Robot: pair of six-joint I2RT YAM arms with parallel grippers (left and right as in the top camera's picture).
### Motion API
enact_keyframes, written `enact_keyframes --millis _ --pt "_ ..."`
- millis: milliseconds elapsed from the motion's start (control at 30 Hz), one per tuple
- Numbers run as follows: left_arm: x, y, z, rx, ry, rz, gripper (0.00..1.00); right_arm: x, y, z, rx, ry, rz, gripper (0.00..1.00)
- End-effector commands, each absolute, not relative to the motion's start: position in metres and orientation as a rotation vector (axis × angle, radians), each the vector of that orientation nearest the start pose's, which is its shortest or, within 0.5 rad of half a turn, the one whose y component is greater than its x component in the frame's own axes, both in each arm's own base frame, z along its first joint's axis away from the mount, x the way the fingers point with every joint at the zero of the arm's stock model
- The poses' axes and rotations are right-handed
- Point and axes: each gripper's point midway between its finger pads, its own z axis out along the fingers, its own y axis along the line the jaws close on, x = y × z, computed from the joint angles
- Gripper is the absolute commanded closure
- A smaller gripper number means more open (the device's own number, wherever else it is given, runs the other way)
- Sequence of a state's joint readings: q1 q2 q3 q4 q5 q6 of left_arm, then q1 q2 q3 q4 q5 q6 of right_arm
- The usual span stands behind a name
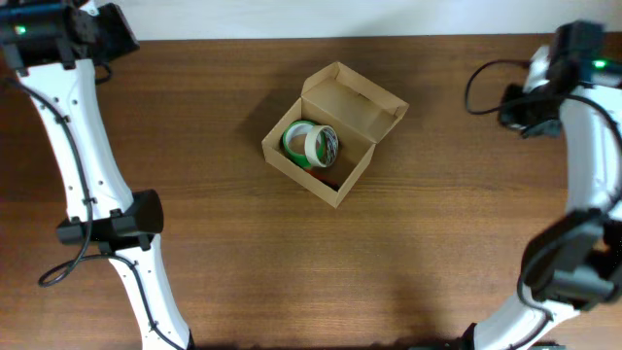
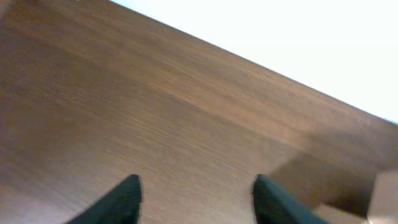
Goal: Pack container
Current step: 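Release the marker and bring both grippers to the box lid flaps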
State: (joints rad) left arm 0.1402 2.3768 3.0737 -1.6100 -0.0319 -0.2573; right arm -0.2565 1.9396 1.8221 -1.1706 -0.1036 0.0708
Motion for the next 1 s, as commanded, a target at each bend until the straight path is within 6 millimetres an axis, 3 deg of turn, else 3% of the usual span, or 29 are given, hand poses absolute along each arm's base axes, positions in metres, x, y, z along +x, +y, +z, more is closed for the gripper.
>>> enact_keyframes --millis 0,67,167,333,400,533,733,967 --pt "0.507 0.046 0.287 -0.387 2.520 -0.087 0.60 0.432 -0.065 0.130 0.511 2.851 0.270 0.96" --pt "0.510 0.038 0.264 -0.368 2.590 -0.086 0.69 0.436 -0.051 0.112 0.497 2.892 0.318 0.96" --pt "0.508 0.028 0.221 -0.359 2.714 -0.084 0.73 0.445 -0.028 0.092 0.444 2.922 0.380 0.96" --pt "0.497 0.014 0.156 -0.347 2.892 -0.077 0.73 0.462 0.013 0.071 0.326 2.924 0.436 0.97" --pt "0.492 0.004 0.136 -0.331 2.943 -0.098 0.66 0.468 0.028 0.063 0.319 2.922 0.448 0.96" --pt "0.489 -0.012 0.115 -0.293 2.985 -0.114 0.65 0.478 0.051 0.046 0.285 2.917 0.475 0.96" --pt "0.485 -0.042 0.104 -0.170 3.013 -0.120 0.65 0.498 0.074 0.029 0.208 2.863 0.530 0.97" --pt "0.486 -0.066 0.104 -0.090 3.007 -0.125 0.62 0.533 0.088 0.043 0.081 2.692 0.612 0.96"
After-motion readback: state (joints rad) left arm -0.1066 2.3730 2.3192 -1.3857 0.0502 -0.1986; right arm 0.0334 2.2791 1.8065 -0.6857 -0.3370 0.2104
